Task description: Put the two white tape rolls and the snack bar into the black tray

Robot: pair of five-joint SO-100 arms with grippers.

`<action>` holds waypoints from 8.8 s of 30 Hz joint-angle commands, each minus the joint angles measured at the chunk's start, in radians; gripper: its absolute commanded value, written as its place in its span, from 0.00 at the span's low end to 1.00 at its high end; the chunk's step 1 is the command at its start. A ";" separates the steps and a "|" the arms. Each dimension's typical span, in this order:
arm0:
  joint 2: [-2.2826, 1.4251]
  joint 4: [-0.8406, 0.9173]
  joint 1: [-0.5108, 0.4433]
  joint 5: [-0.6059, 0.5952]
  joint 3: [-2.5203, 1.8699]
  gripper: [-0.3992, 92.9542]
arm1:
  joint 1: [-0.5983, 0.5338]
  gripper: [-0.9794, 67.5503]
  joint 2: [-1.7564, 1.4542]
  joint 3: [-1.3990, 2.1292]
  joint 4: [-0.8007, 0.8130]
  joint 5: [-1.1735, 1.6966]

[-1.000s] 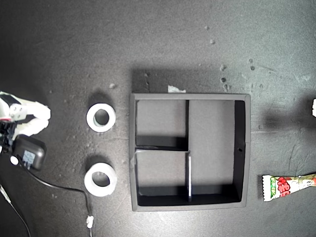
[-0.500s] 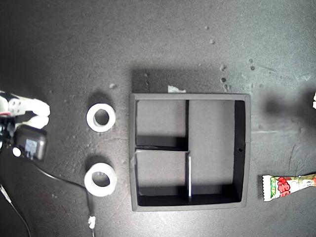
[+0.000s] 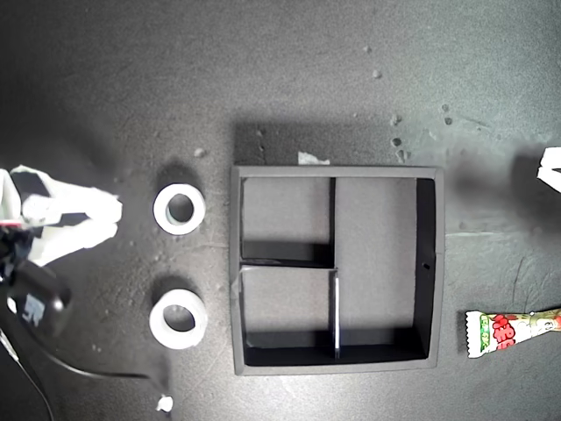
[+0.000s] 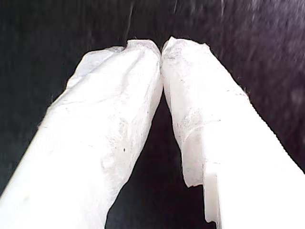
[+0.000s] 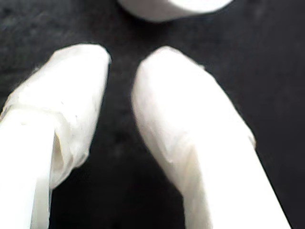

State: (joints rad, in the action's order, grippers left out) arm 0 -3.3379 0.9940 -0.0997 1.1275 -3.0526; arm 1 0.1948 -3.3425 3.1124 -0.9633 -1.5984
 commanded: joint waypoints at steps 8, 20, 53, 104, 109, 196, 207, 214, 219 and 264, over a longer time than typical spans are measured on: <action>0.152 -0.130 0.086 -0.083 0.238 0.25 | -0.034 0.01 -0.008 0.012 0.290 0.453; 1.253 -0.028 -0.098 -0.123 0.977 0.23 | -0.038 0.03 -0.008 0.012 0.225 0.430; 1.747 -0.061 0.006 0.000 1.083 0.01 | -0.137 0.22 0.006 -0.268 0.488 0.624; 2.836 0.834 -0.264 -0.061 3.278 0.01 | -1.057 0.49 0.923 -0.301 0.572 -0.534; 2.892 0.821 -0.261 -0.051 3.278 0.01 | -1.075 0.50 0.923 -0.227 0.658 -0.520; 1.921 0.273 -0.526 0.589 1.624 0.17 | -0.084 0.01 1.256 -1.621 -0.351 0.529; 2.083 0.446 -0.491 0.495 1.922 0.17 | -0.169 0.01 1.402 -1.680 -0.367 0.514; 2.192 0.422 -0.468 0.506 1.936 0.18 | -0.268 0.01 1.523 -1.807 -0.382 0.560; 2.244 0.422 -0.454 0.518 1.945 0.17 | -0.388 0.01 1.954 -2.330 -0.667 0.661; 2.836 0.836 0.072 -0.153 3.260 0.01 | -0.482 0.18 2.298 -2.098 -0.276 0.784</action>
State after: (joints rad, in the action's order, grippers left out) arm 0 -0.5231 1.8178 -0.0644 0.9848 0.1197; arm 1 -0.2623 -1.0385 1.0845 -1.2257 -0.9327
